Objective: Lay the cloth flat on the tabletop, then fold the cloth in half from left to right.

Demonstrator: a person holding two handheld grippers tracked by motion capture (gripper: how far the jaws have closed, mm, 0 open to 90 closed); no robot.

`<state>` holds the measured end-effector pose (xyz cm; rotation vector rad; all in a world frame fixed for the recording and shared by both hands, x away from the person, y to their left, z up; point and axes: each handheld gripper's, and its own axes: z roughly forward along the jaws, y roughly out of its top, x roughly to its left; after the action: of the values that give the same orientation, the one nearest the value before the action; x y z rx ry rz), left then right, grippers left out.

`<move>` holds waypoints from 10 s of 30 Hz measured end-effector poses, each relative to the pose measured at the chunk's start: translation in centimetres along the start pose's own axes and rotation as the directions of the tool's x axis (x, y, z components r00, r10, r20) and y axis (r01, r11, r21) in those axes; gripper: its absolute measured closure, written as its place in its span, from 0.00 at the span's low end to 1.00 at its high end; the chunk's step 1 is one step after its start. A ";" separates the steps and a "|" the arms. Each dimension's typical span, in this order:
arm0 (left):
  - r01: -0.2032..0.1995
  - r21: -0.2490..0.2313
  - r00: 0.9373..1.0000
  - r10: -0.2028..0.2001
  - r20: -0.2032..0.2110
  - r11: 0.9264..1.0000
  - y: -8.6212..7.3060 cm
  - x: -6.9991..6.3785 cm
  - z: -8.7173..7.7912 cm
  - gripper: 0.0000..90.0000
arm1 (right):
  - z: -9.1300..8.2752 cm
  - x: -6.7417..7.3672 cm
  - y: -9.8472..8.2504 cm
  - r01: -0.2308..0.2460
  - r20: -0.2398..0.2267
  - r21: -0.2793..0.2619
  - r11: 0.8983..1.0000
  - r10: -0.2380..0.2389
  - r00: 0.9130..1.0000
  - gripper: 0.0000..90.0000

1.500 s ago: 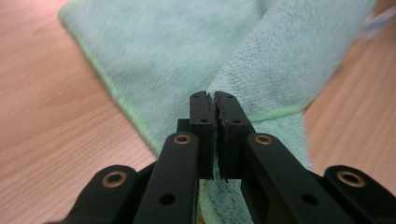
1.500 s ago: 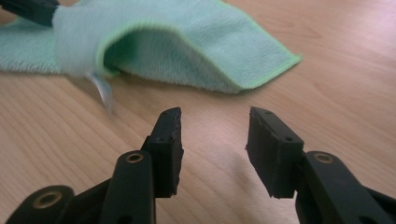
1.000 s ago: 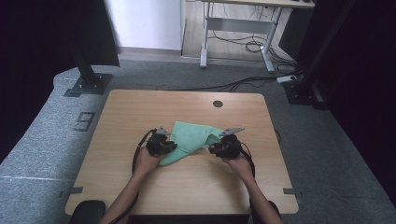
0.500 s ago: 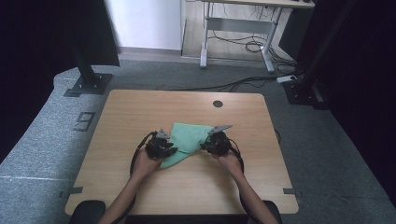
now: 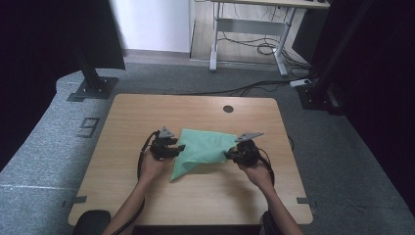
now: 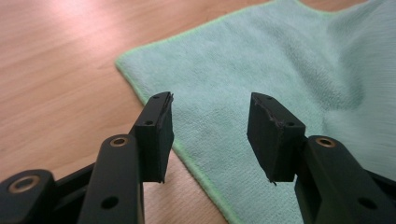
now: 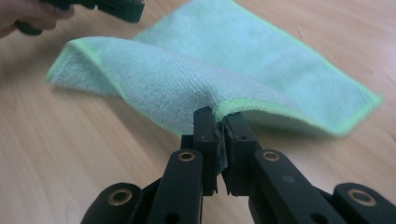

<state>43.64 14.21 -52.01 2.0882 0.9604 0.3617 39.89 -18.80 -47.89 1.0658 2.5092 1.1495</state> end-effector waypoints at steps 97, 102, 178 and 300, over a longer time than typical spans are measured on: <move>0.006 0.130 0.992 0.010 -0.123 0.991 -8.7 2.3 -7.9 0.11 | 1.1 -4.0 -7.7 -0.072 0.246 0.014 0.997 0.067 0.967 0.03; -0.016 0.138 0.993 0.032 -0.116 0.990 -9.0 2.3 -7.3 0.11 | 1.5 -4.6 -8.4 -0.079 0.242 0.012 0.997 0.073 0.968 0.00; -0.010 0.135 0.998 0.019 -0.067 0.991 -9.1 2.5 -6.7 0.04 | 1.4 -0.5 -8.1 -0.020 0.272 0.070 0.997 0.000 0.962 0.00; 0.110 0.077 0.978 -0.094 -0.188 0.991 -1.7 5.9 1.5 0.21 | 6.5 11.8 -2.3 0.226 -0.274 0.020 0.974 -0.212 0.938 0.40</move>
<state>47.56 18.43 -54.71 2.1004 1.2067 0.4734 32.92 -8.02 -52.49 0.6519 2.7912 1.2425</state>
